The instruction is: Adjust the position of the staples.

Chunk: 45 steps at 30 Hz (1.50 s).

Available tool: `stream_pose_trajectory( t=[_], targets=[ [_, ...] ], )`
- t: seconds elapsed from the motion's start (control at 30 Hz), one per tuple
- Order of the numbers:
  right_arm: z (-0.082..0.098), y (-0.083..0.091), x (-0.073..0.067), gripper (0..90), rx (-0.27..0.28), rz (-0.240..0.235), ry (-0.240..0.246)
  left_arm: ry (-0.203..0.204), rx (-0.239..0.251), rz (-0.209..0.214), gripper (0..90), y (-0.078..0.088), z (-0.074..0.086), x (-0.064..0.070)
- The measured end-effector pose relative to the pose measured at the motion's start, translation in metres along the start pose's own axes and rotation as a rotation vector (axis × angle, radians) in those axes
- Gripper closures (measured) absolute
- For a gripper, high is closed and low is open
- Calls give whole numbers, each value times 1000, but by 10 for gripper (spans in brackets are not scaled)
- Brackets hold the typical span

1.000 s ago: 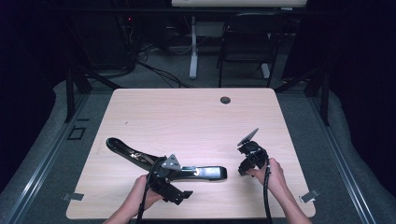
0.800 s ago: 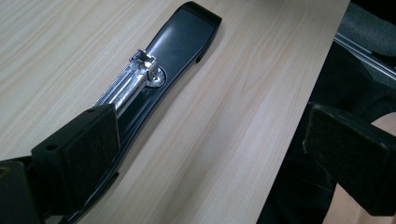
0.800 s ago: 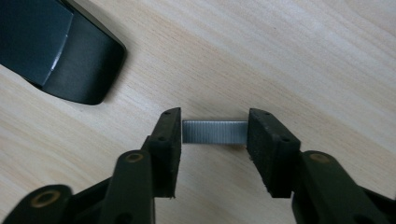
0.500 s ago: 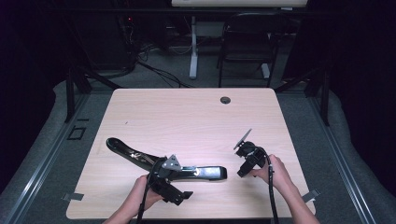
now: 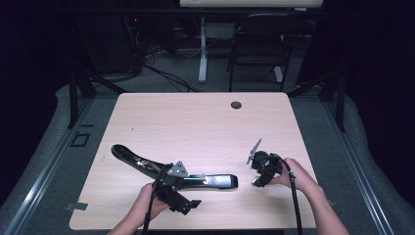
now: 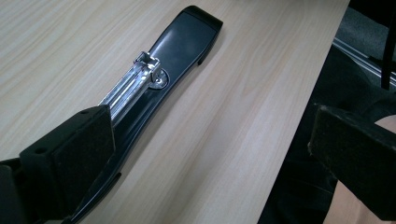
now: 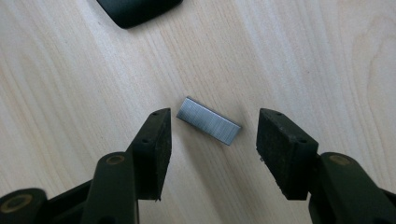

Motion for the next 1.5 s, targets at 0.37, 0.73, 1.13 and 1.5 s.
stream_pose_trajectory(
  t=[0.37,0.73,1.13,1.5],
  targets=[
    [-5,-5,-5,519,9,-4,85,-2,-1,-5,1,0,1,-1],
    [-4,-10,-6,650,-23,16,106,-5,-4,-4,1,0,1,-2],
    [-2,-3,-3,780,11,15,13,-4,1,-8,1,2,1,-2],
    [-1,-3,-5,779,-87,33,-223,-1,-3,-15,1,2,1,-3]
  ],
)
Point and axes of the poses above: each handheld gripper's, and its own axes: y roughly backward along the jaws, z roughly out of its underside, x roughly to its right, the point moved 2 cm from there along -y, roughly forward along the jaws, and after that the axes turned 13 degrees about y, right-handed, at the moved point
